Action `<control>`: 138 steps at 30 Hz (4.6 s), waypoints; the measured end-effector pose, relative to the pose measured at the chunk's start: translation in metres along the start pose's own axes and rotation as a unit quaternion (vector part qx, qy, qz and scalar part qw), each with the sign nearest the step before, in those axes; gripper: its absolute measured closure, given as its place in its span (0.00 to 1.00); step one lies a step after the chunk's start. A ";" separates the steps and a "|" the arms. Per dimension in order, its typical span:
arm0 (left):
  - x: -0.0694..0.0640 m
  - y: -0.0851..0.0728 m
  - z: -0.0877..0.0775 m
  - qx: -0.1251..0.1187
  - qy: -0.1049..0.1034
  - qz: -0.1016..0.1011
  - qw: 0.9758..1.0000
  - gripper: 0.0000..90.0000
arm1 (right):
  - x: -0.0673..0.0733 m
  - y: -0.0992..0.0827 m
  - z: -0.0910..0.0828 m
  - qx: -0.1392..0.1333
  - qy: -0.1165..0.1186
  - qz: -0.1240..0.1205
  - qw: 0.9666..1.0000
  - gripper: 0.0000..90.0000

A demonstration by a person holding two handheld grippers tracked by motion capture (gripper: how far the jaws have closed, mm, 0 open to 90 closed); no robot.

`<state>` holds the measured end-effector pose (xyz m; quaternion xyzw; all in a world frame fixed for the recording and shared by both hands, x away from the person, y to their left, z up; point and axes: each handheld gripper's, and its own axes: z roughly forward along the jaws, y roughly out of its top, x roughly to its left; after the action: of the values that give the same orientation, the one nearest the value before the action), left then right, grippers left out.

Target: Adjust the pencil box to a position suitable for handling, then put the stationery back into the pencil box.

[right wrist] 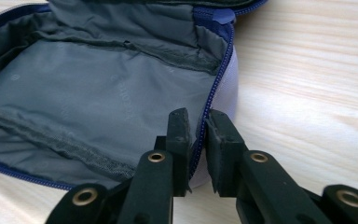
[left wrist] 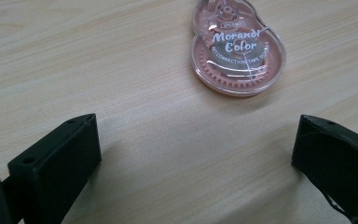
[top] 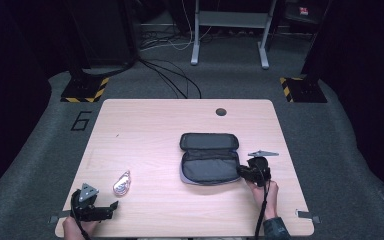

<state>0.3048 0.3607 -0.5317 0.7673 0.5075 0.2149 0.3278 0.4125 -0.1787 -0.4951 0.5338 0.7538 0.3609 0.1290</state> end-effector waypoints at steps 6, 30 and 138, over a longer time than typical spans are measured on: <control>0.000 0.000 0.000 0.000 0.000 -0.001 1.000 0.01 | 0.012 -0.003 0.002 -0.002 0.014 0.004 1.000 0.85; 0.000 0.000 0.000 -0.001 0.000 -0.001 1.000 0.01 | 0.046 0.011 0.026 0.011 0.042 -0.034 0.998 0.85; -0.031 0.049 0.021 -0.022 -0.007 0.009 1.000 0.44 | -0.023 -0.051 -0.007 -0.013 -0.042 -0.096 0.994 0.00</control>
<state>0.3371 0.3128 -0.5109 0.7660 0.4937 0.2233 0.3459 0.3811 -0.2109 -0.5297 0.4724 0.7907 0.3334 0.2014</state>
